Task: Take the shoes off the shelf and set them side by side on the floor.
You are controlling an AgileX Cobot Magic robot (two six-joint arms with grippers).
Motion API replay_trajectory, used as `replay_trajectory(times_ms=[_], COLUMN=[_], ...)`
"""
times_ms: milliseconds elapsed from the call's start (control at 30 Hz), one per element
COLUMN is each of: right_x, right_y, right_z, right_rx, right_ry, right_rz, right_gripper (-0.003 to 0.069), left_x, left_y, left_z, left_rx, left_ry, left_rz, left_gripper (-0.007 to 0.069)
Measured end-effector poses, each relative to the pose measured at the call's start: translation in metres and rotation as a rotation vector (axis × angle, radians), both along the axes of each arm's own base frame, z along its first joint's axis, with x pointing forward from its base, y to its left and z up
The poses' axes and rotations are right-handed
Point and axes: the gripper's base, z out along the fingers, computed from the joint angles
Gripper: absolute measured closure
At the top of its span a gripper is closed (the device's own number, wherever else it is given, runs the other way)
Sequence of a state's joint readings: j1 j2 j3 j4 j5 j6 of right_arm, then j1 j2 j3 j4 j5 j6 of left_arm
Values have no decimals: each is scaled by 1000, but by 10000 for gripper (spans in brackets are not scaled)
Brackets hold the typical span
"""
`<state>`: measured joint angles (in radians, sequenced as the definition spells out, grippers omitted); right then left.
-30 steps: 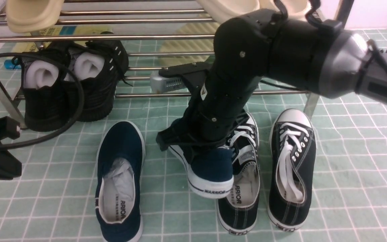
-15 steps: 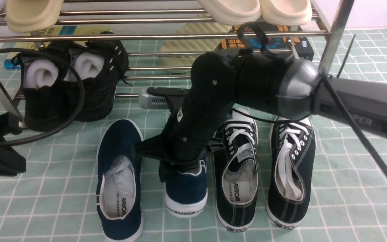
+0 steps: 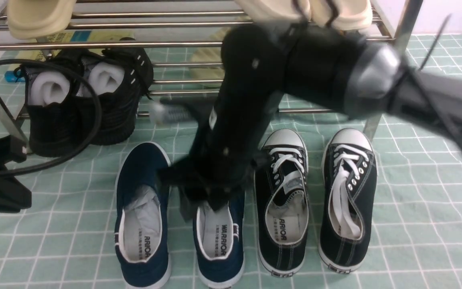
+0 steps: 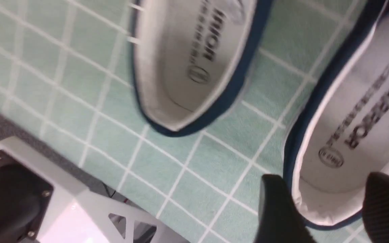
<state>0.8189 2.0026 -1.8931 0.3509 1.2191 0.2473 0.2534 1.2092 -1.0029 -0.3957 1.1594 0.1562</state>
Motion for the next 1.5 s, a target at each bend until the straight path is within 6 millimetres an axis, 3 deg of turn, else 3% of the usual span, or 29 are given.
replay_trajectory(times_ms=[100, 133, 267, 300, 333, 433, 467, 567, 633, 700, 767, 800, 933, 1033, 1167, 1500], right_x=[-13, -14, -46, -46, -61, -95, -96, -133, -148, -166, -169, -176, -184, -186, -185, -186], right_y=[-13, -14, -52, -53, -72, -120, -123, -178, -200, -227, -232, -239, -245, -246, -244, -245], right_z=[45, 47, 116, 115, 136, 170, 169, 180, 174, 152, 137, 113, 61, 40, 29, 29], right_rx=[75, 79, 171, 168, 180, 183, 171, 128, 105, 143, 179, 257, 369, 401, 419, 426], right_ry=[-99, -105, -268, -269, -335, -476, -484, -611, -650, -770, -830, -931, -1056, -1084, -1099, -1106], right_rz=[54, 59, 97, 98, 100, 82, 80, 44, 25, -16, -26, -41, -46, -45, -42, -43], right_gripper=[303, 307, 425, 432, 486, 580, 591, 660, 671, 674, 674, 674, 672, 671, 669, 663], left_x=[-1, -1, -2, -2, -2, -2, -2, -2, -2, -1, -1, -1, -1, -1, -1, -3], left_y=[0, 0, 0, 0, 0, 0, 0, 0, 0, 0, 0, 0, 0, 0, 1, 6], left_z=[0, 0, -1, -1, -1, -1, -1, -1, -1, 0, 0, 0, 0, 0, -1, -2], left_rx=[1, 0, -1, -1, -1, -1, -1, -1, -1, 1, 1, 1, 1, 2, 10, 73], left_ry=[10, 10, 19, 19, 19, 20, 20, 19, 18, 13, 12, 12, 12, 11, 12, 28], left_rz=[-4, -4, -8, -8, -8, -9, -9, -8, -8, -5, -5, -5, -5, -5, -5, -13], left_gripper=[523, 522, 517, 517, 518, 516, 516, 516, 516, 515, 514, 510, 508, 508, 502, 498])
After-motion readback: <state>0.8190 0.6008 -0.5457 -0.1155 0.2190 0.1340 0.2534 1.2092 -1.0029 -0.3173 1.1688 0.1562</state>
